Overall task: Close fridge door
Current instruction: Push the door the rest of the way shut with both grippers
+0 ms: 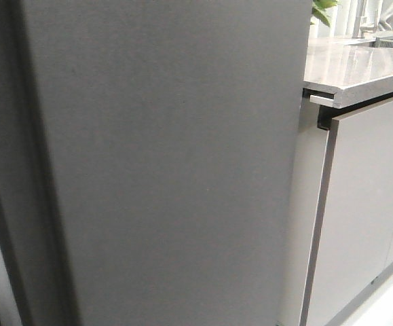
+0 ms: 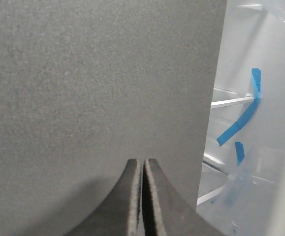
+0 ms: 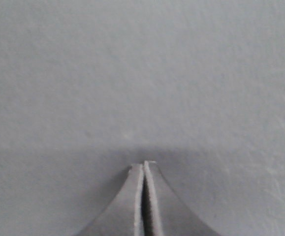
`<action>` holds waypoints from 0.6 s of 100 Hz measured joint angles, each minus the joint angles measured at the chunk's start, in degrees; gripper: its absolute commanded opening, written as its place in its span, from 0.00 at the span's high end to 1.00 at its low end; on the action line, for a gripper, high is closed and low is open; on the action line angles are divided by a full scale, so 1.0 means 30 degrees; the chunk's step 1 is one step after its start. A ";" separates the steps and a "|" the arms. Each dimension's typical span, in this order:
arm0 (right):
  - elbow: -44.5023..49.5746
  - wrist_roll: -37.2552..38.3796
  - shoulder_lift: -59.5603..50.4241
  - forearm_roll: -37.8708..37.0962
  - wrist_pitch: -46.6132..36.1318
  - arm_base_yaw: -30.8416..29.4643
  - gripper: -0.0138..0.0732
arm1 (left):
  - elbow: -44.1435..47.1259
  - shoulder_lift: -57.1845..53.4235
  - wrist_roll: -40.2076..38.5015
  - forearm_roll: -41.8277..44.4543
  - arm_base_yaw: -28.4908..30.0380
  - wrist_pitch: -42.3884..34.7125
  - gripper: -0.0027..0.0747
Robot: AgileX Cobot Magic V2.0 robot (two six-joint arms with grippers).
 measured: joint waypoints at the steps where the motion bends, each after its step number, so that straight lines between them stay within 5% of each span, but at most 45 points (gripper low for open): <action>1: -0.0060 0.0000 0.0084 0.0000 0.0000 0.0000 0.93 | 0.0000 0.0000 0.0000 0.0000 0.0000 0.0000 0.99; 60: -0.6332 0.0044 0.5387 0.0000 0.0215 0.0032 0.93 | 0.0000 0.0000 0.0000 0.0000 0.0000 0.0000 0.99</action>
